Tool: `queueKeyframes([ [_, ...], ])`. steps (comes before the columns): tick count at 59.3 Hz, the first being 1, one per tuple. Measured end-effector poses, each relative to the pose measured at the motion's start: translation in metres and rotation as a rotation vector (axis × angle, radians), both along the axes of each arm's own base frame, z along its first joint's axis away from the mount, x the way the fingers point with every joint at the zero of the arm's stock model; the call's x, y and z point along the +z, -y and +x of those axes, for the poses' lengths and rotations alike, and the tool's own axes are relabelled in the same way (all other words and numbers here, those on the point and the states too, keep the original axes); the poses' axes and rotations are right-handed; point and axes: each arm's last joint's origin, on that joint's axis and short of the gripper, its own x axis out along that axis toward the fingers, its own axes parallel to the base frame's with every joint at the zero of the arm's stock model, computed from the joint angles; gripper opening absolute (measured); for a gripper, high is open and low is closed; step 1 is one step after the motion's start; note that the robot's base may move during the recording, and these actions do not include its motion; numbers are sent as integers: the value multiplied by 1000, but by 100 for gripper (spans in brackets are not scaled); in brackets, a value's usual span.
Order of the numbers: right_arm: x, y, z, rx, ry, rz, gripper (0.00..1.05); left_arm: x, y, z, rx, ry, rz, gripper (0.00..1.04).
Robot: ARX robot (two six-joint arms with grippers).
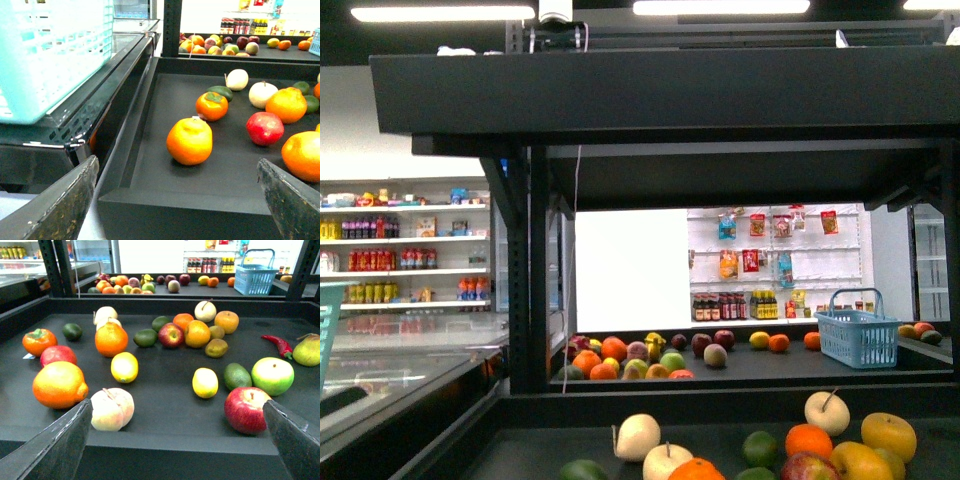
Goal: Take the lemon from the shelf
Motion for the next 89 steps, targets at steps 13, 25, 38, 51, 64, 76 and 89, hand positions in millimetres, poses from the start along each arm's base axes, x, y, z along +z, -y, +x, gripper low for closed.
queueKeyframes([
  [13,0,0,0,-1,0,-1,102,0,0,0,0,0,0,97],
  [25,0,0,0,0,0,0,102,0,0,0,0,0,0,97],
  [38,0,0,0,0,1,0,102,0,0,0,0,0,0,97],
  [51,0,0,0,0,1,0,102,0,0,0,0,0,0,97],
  [64,0,0,0,0,1,0,102,-8,1,5,25,-250,-301,97],
  [76,0,0,0,0,1,0,102,55,-33,50,10,-268,-875,97],
  [89,0,0,0,0,1,0,102,115,-92,128,76,-199,-1208,97],
])
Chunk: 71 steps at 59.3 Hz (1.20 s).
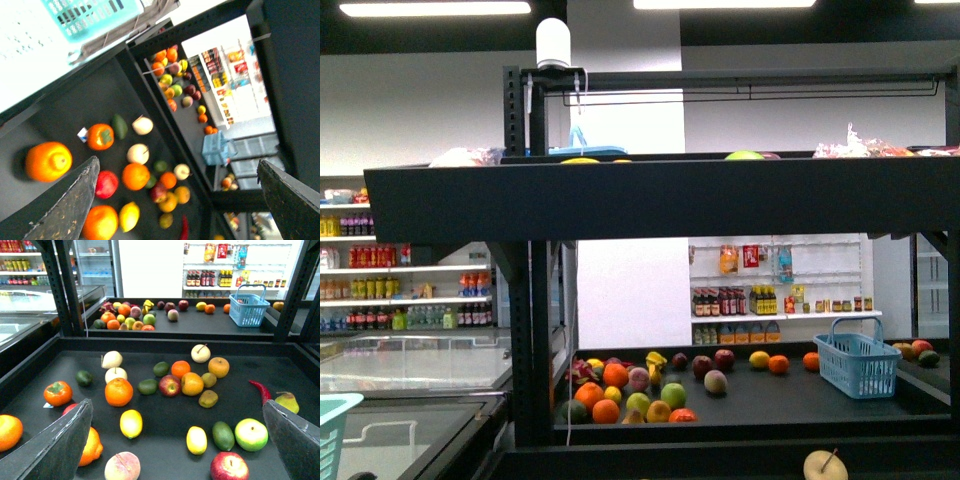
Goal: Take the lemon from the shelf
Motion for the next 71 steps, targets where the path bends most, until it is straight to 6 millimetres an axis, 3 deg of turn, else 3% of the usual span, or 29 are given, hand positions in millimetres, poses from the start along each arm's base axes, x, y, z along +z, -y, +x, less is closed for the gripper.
queueKeyframes([
  [13,0,0,0,0,0,0,102,5,-44,56,86,-31,-203,97],
  [28,0,0,0,0,0,0,102,-5,-85,98,146,-57,-254,97],
  [38,0,0,0,0,0,0,102,-14,-98,122,146,-61,-255,97],
  [47,0,0,0,0,0,0,102,-9,-103,141,124,-2,-232,97],
  [67,0,0,0,0,0,0,102,-15,-105,163,128,-8,-217,97],
  [71,0,0,0,0,0,0,102,-14,-106,166,133,-9,-200,87],
])
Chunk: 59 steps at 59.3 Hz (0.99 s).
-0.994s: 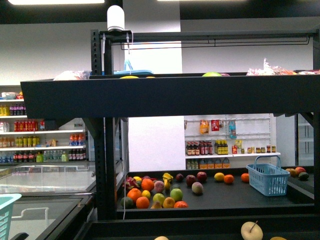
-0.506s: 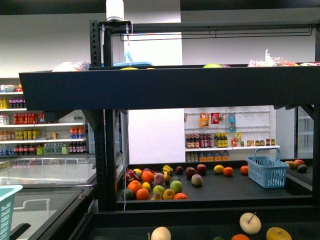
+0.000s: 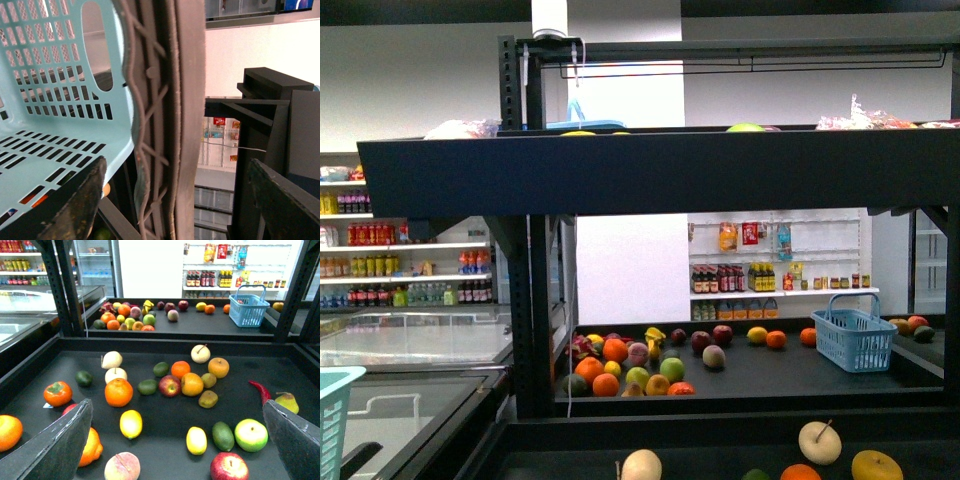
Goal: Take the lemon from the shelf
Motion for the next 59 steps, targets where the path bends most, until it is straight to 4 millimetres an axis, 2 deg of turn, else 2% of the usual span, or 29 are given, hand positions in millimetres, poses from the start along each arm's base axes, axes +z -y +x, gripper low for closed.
queueKeyframes([
  [13,0,0,0,0,0,0,102,2,0,4,-2,6,40,50],
  [23,0,0,0,0,0,0,102,-5,-1,6,4,-10,30,22],
  [28,0,0,0,0,0,0,102,-6,-2,6,3,-9,25,19],
  [46,0,0,0,0,0,0,102,-1,1,-5,-17,-11,41,19],
  [52,0,0,0,0,0,0,102,8,8,-14,-56,-14,64,19],
  [59,0,0,0,0,0,0,102,32,23,-27,-141,-2,117,18],
])
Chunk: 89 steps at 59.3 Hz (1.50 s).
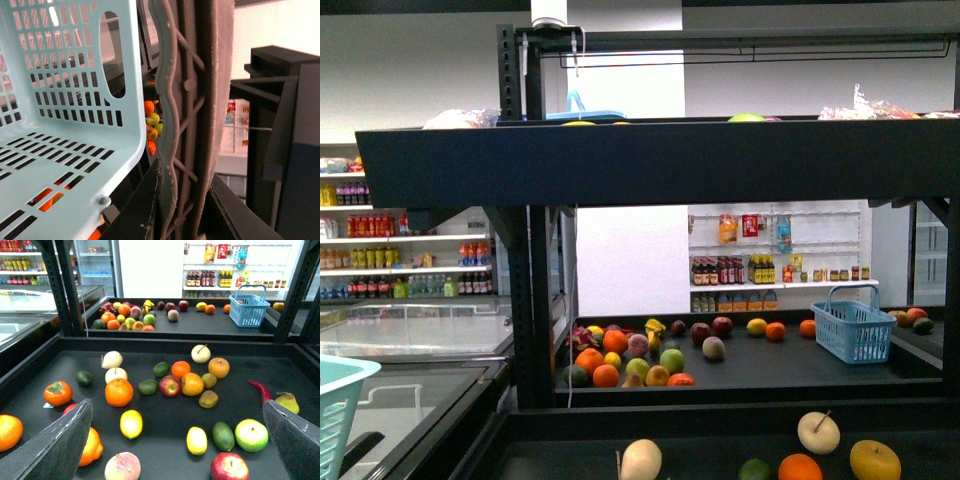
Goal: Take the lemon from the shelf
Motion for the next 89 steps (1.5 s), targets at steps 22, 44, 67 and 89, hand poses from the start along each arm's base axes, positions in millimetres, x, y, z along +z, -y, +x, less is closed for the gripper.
queueKeyframes([
  [22,0,0,0,0,0,0,102,32,103,-37,-443,1,270,11],
  [44,0,0,0,0,0,0,102,25,201,-30,-719,91,316,11],
  [67,0,0,0,0,0,0,102,-6,266,18,-788,84,235,11],
  [89,0,0,0,0,0,0,102,-29,303,37,-813,68,194,11],
])
